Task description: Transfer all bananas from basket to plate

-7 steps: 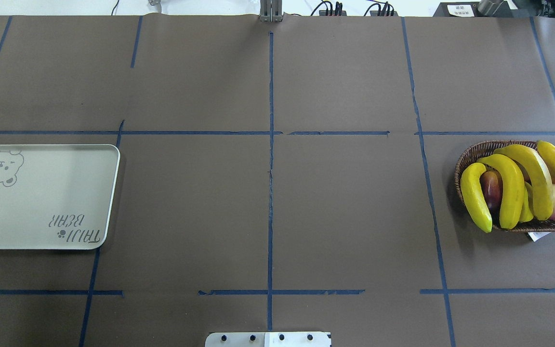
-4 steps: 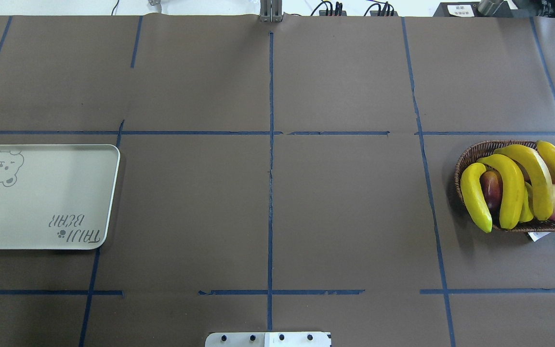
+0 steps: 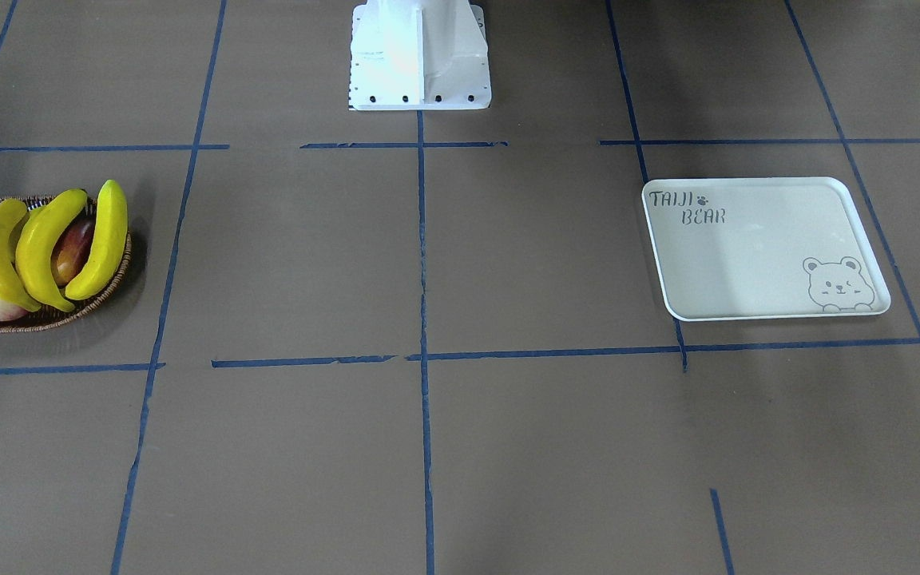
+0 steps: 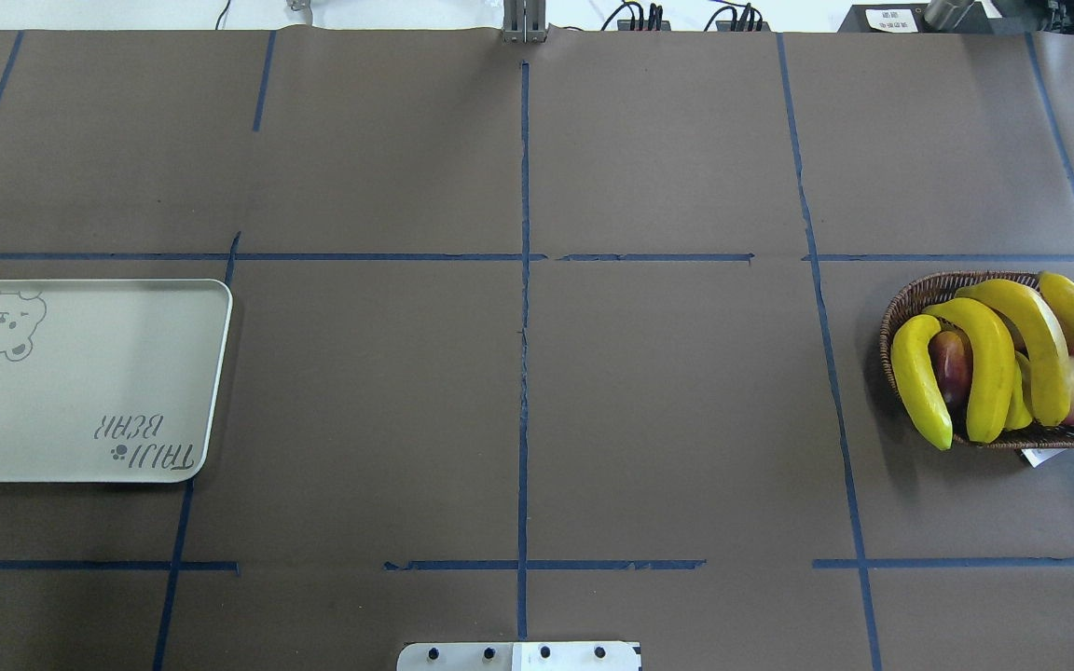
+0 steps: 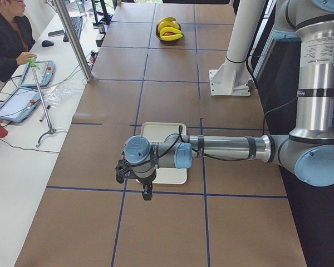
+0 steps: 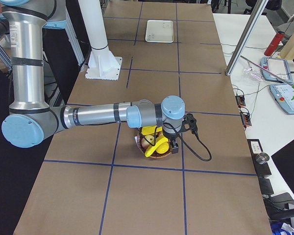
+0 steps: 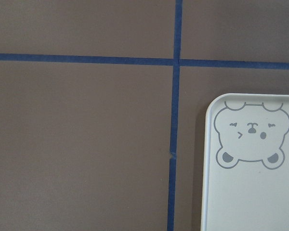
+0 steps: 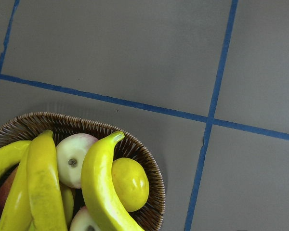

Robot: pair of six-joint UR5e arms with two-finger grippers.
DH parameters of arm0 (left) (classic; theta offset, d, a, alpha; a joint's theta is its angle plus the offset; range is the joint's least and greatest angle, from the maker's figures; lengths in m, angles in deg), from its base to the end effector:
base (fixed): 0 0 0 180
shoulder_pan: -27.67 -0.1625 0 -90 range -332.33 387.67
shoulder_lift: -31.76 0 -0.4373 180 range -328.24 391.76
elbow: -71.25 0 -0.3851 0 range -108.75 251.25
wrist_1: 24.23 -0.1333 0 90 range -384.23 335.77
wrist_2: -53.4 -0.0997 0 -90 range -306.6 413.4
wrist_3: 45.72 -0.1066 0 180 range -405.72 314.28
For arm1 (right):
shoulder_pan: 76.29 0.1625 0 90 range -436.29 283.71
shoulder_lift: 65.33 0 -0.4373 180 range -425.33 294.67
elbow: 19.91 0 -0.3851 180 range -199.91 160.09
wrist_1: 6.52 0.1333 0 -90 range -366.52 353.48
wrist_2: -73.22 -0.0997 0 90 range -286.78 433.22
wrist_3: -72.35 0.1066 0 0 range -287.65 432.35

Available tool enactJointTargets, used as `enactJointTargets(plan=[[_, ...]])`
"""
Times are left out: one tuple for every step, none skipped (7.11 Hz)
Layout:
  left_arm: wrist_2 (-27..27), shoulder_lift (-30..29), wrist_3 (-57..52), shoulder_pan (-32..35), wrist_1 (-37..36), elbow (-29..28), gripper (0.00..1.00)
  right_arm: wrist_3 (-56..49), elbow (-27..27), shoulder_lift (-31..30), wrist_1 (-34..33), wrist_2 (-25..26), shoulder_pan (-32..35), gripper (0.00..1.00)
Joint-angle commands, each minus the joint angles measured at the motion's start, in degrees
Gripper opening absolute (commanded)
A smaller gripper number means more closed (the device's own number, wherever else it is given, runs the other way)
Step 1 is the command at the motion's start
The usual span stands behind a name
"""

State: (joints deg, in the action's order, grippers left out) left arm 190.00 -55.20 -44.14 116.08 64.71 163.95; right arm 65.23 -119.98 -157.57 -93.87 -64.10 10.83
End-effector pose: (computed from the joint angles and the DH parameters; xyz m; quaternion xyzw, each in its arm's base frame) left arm -0.0431 -0.4612 0.6771 -0.0222 0.3951 -0.0048 0.9184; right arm 0.0310 -0.4778 0.5999 0.0984 -0.3963 -0.1160 0.9054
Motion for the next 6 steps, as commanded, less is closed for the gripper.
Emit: enactJointTargets(plan=[[0.1,0.0,0.0,0.0,0.0,0.0,1.00,0.9,-0.2,-4.8,9.3,4.9,-4.9,1.00],[0.1,0.0,0.0,0.0,0.0,0.1,1.00,3.1,-0.2,-6.2,11.7,4.7,-5.6,1.00],[0.1,0.0,0.0,0.0,0.0,0.0,1.00,3.2,-0.2,-7.2,13.9,4.5,-6.6,1.00],[0.0,0.0,0.0,0.0,0.0,0.0,1.00,3.4,-0.2,-8.6,16.0,4.5,-8.5,1.00],[0.0,0.0,0.0,0.0,0.0,0.0,1.00,3.5,-0.2,-8.6,16.4,4.4,-10.9,1.00],[0.0,0.0,0.0,0.0,0.0,-0.1,1.00,3.8,-0.2,-8.4,16.6,4.3,-13.3,1.00]])
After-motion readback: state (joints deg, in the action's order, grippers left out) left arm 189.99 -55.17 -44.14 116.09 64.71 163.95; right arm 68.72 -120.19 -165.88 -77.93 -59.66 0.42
